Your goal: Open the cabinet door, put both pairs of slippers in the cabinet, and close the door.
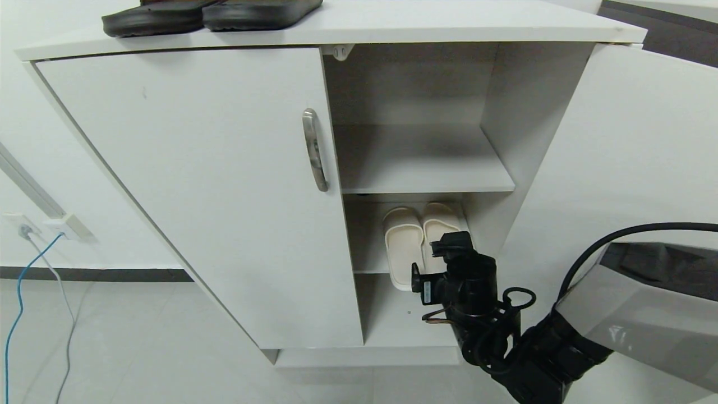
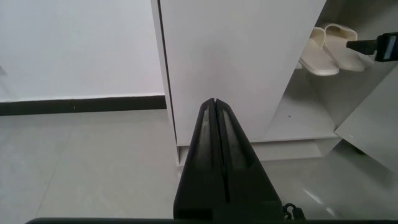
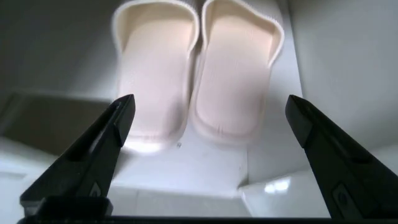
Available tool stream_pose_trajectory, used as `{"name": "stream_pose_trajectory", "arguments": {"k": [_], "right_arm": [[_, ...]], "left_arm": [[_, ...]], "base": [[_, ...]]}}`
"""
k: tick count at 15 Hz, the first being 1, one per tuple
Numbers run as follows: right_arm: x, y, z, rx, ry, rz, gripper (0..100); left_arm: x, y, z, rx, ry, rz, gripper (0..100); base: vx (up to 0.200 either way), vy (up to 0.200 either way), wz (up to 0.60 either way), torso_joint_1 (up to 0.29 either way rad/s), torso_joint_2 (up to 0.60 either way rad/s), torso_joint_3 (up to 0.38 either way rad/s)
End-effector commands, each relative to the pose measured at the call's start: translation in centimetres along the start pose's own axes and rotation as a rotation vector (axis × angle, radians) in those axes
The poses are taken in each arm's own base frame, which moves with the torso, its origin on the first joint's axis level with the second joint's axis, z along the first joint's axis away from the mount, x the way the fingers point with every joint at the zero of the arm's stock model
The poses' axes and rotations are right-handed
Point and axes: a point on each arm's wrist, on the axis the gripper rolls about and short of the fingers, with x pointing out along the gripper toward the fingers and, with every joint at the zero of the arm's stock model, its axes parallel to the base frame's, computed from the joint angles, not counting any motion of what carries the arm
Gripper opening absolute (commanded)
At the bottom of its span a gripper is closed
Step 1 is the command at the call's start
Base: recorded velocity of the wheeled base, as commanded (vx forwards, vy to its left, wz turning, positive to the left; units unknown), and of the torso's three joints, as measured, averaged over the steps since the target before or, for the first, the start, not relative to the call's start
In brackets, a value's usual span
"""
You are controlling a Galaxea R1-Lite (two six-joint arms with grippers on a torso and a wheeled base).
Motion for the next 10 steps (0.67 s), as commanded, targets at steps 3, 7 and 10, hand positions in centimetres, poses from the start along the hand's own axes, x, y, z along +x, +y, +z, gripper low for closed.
{"name": "stream_pose_trajectory", "arguments": {"k": [3,7,10], "right_arm": [[-1.39,-0.22,1.59,0.017,-0.026,0.018,100],[-1.77,-0.24,1.60,0.014,-0.023,0.024,100],[-1.75,-0.23,1.53,0.011,-0.021,0.024,100]], "left_arm": [[0.01,0.00,0.01,0.000,0.001,0.000,0],[0.01,0.00,0.01,0.000,0.001,0.000,0],[0.01,0.00,0.01,0.000,0.001,0.000,0]], "base": [[-0.133,0.000,0.00,0.002,0.00,0.002],[-0.200,0.000,0.00,0.002,0.00,0.002],[-0.067,0.000,0.00,0.001,0.00,0.002]]}}
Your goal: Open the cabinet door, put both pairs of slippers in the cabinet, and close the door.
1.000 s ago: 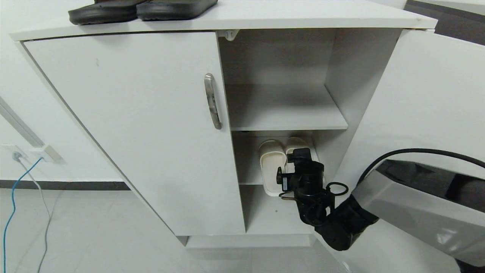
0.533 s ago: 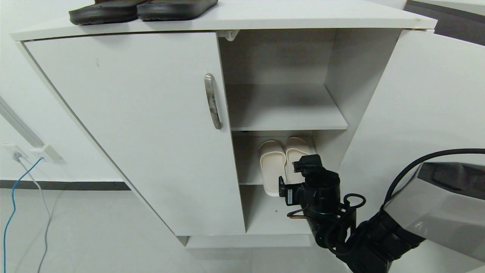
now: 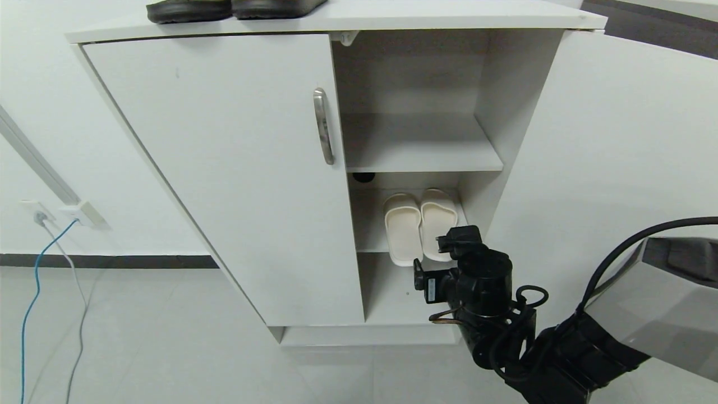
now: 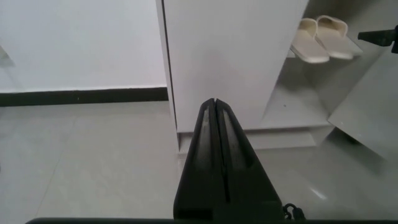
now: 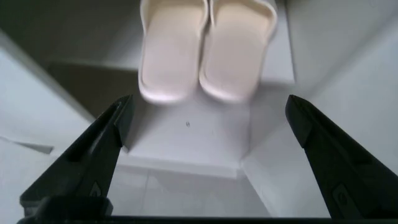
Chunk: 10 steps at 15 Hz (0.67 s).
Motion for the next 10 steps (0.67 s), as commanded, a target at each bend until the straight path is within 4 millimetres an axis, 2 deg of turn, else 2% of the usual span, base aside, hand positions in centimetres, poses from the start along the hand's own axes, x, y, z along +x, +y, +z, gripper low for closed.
{"name": "stream_pose_trajectory", "arguments": {"k": [1,10], "right_arm": [[-0.06,0.07,0.01,0.001,-0.001,0.002,100],[-0.85,-0.41,0.88,0.004,-0.013,0.005,100]], "left_arm": [[0.01,0.00,0.00,0.000,0.001,0.000,0],[0.01,0.00,0.00,0.000,0.001,-0.001,0]], "base": [[0.000,0.000,0.00,0.000,0.00,0.000],[0.000,0.000,0.00,0.000,0.00,0.000]]}}
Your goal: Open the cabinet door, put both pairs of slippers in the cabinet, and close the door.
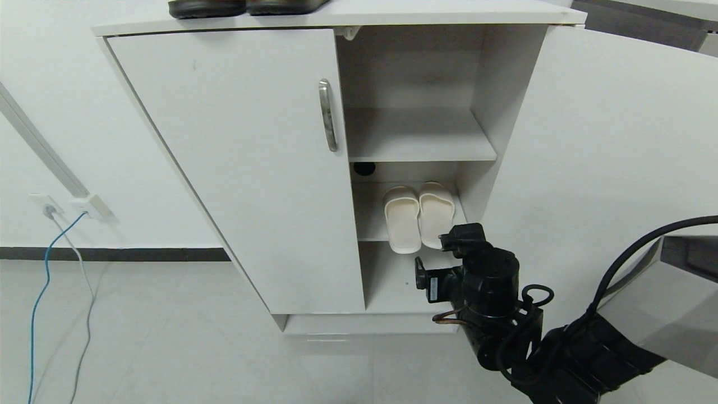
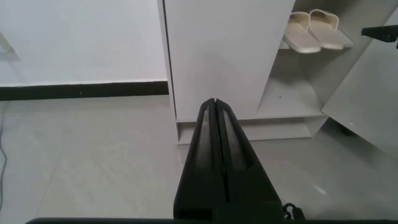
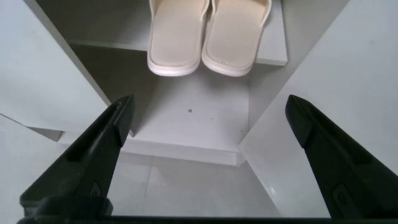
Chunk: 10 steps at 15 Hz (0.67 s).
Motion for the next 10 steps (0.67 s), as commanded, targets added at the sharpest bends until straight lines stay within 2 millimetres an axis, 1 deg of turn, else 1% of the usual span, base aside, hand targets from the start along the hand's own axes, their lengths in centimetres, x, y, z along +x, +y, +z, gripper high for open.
{"name": "stream_pose_trajectory", "arguments": {"k": [1,7,10], "right_arm": [[-0.24,-0.17,0.27,0.003,-0.004,0.000,100],[-0.43,-0.26,0.19,0.000,0.000,0.001,100],[-0.43,-0.27,0.11,-0.002,0.002,0.001,100]], "left_arm": [[0.00,0.00,0.05,0.000,-0.001,0.000,0],[0.01,0.00,0.01,0.000,0.001,0.000,0],[0.00,0.00,0.05,0.000,-0.001,0.000,0]], "base": [[0.000,0.000,0.00,0.000,0.00,0.000],[0.000,0.000,0.00,0.000,0.00,0.000],[0.000,0.000,0.00,0.004,0.01,0.113]]}}
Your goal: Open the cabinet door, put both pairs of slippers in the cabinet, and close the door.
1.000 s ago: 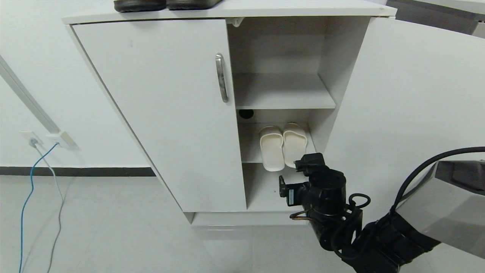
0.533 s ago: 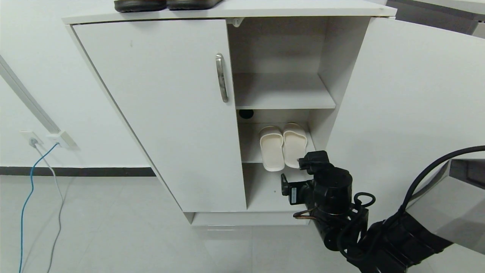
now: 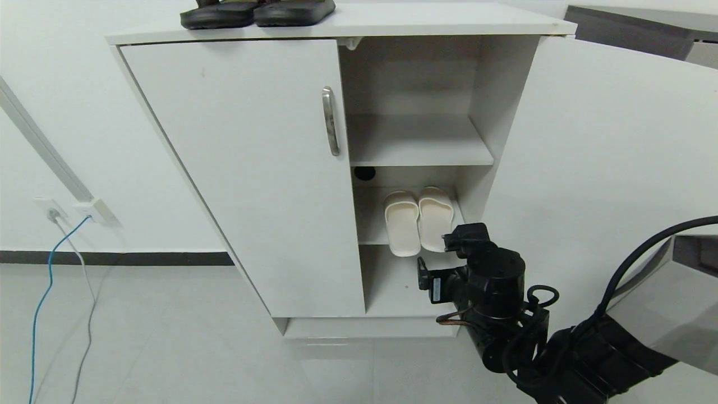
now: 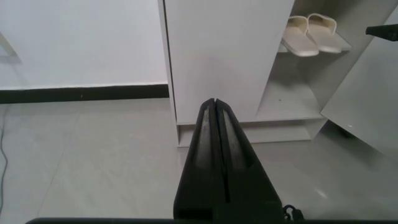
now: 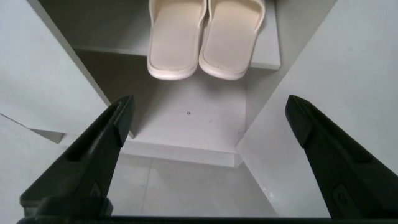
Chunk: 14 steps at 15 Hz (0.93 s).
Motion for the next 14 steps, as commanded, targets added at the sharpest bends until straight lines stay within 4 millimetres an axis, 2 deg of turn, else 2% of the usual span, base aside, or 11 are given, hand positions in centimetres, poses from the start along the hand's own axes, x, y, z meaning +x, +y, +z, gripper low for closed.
{"name": "stream_pose_trajectory", "arguments": {"k": [1,14], "right_arm": [[0.00,0.02,-0.07,0.000,0.001,0.000,100],[-0.20,-0.16,-0.35,-0.008,-0.002,0.000,100]], "left_arm": [[0.01,0.00,0.00,0.000,0.002,0.000,0],[0.02,0.00,-0.03,-0.002,0.002,0.002,0]], "base": [[0.000,0.000,0.00,0.007,0.00,0.173],[0.000,0.000,0.00,-0.001,0.00,0.184]]}}
